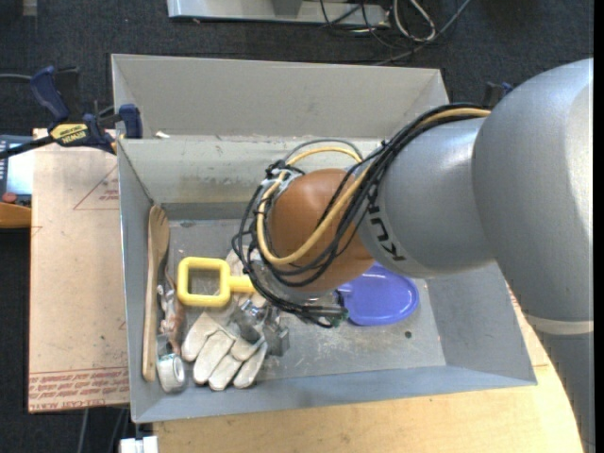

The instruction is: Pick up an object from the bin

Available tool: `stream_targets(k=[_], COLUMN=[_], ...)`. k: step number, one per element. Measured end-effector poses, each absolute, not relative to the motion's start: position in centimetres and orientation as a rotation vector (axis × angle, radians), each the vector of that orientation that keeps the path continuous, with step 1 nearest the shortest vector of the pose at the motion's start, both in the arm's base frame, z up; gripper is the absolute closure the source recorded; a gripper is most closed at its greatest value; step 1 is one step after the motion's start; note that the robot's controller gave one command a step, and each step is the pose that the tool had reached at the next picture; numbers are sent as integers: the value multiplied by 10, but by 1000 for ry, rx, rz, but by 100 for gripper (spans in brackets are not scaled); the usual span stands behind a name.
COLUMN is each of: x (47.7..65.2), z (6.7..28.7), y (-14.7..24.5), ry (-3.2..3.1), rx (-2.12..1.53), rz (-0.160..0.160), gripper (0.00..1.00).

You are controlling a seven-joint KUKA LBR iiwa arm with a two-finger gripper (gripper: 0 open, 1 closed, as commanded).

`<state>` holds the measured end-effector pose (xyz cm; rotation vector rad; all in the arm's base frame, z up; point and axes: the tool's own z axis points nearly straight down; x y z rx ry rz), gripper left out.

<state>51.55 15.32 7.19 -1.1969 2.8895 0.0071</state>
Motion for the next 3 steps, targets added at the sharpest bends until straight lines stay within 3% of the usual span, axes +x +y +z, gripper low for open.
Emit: stream_targets(k=[1, 3], x=[515, 514], z=[86, 168], y=[153, 154], ry=[2892, 2892], rx=[-1196, -1194], rz=[9, 10], gripper=[100, 100])
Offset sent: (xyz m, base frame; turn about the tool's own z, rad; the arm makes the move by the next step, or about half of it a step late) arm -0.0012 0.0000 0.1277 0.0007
